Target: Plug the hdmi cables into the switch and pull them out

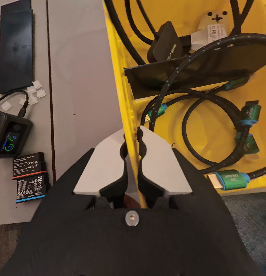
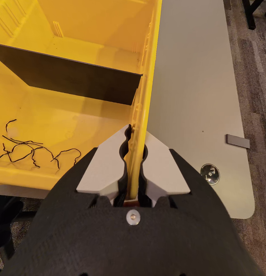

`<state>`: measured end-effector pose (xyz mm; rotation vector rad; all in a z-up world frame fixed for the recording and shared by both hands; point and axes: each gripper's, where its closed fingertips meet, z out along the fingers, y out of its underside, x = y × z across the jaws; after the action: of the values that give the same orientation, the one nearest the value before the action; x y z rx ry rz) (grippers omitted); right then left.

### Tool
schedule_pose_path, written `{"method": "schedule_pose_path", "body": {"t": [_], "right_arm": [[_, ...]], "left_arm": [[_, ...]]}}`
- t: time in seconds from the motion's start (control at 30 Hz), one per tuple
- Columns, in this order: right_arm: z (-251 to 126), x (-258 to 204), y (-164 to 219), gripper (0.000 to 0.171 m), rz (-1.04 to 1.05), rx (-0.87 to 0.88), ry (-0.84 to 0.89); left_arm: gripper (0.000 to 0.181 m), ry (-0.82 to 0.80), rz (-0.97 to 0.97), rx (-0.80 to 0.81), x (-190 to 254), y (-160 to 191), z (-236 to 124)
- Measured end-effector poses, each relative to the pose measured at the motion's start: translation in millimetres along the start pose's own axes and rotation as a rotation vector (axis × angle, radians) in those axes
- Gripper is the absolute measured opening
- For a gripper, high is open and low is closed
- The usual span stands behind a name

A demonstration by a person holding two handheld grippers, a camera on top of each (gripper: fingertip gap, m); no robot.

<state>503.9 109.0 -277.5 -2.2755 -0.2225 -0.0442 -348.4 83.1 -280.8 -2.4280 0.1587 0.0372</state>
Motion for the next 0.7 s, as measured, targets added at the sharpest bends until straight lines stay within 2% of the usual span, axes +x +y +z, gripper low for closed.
{"method": "schedule_pose_path", "body": {"t": [0.13, 0.4, 0.57, 0.63, 0.7], "right_arm": [[0, 14, 2, 0.004, 0.006, -0.003, 0.007], [3, 27, 3, 0.004, -0.009, -0.018, -0.031], [3, 30, 3, 0.006, -0.005, -0.016, -0.015], [1, 35, 3, 0.033, 0.008, -0.006, 0.017], [-7, 42, -3, 0.043, 0.029, 0.044, 0.055]], "left_arm": [[0.006, -0.044, -0.001, 0.004, -17, 3, -1], [0.006, 0.050, 0.045, 0.011, -39, 6, 0], [0.008, 0.052, 0.076, 0.027, -43, 5, 0], [0.022, 0.020, 0.072, 0.036, -47, 5, -2], [0.039, -0.003, 0.066, 0.061, -51, 2, -9]]}}
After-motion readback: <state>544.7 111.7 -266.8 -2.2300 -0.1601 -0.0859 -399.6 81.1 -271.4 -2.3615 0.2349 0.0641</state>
